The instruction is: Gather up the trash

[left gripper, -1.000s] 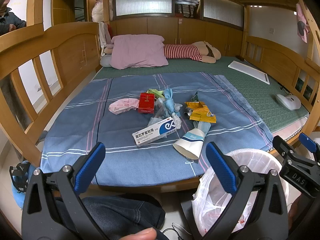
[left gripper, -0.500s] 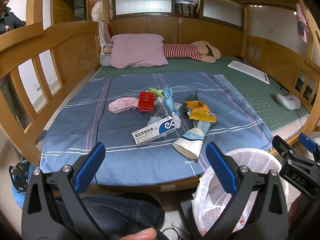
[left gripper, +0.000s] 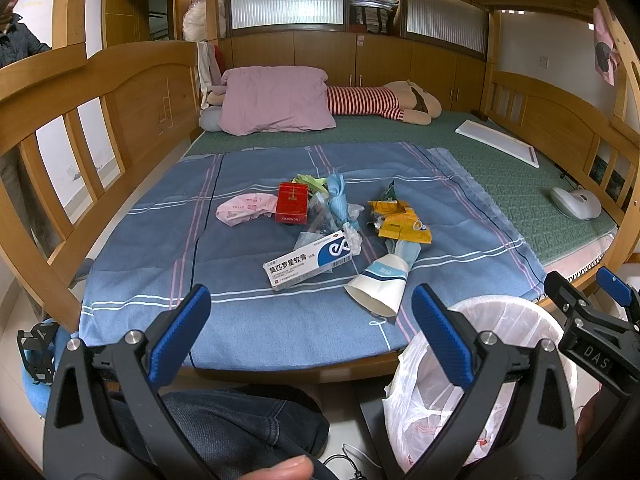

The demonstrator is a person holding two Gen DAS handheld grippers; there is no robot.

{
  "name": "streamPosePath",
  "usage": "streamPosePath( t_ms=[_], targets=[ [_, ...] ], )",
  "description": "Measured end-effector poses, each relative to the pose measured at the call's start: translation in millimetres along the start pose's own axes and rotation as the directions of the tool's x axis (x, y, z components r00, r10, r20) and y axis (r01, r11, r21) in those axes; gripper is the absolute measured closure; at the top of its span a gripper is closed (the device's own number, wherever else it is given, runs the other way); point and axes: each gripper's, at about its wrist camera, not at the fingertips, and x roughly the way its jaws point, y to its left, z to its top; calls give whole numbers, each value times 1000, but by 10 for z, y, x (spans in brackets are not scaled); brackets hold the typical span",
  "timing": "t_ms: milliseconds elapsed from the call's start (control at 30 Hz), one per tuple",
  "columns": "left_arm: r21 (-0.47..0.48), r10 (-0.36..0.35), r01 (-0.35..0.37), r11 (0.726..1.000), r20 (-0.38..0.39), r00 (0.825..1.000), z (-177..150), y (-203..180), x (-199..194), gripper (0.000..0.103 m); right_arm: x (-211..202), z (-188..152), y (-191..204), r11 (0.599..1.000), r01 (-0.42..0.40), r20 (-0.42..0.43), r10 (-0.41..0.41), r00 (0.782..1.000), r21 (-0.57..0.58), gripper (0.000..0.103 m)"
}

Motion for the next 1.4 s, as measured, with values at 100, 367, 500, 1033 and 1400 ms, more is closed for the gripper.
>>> streamPosePath(
  t_ms=[100,367,500,1033,1400],
  targets=[
    [-1,-1,1,1000,-2,1000,22,25,16,3,1,0,-2,1000,-1,-1,1,1000,0,3],
    [-2,-4,4,1000,-4,1000,21,24,18,3,2,3,-5,1000,-1,-2,1,1000,1,3],
    [-19,-65,64,998,-41,997,-23,14,66,3,-5,12,-14,1000,0,-4,0,1000,2,3],
    [-11,-61,60,998,-100,993,-94,-34,182,3,92,-138,-10,1000,1,-18,-1,1000,6,3],
    [-15,-58,56,998,-110,992,-79,2,221,3,99,-98,5,1000,1,-26,-1,1000,6,3]
  ],
)
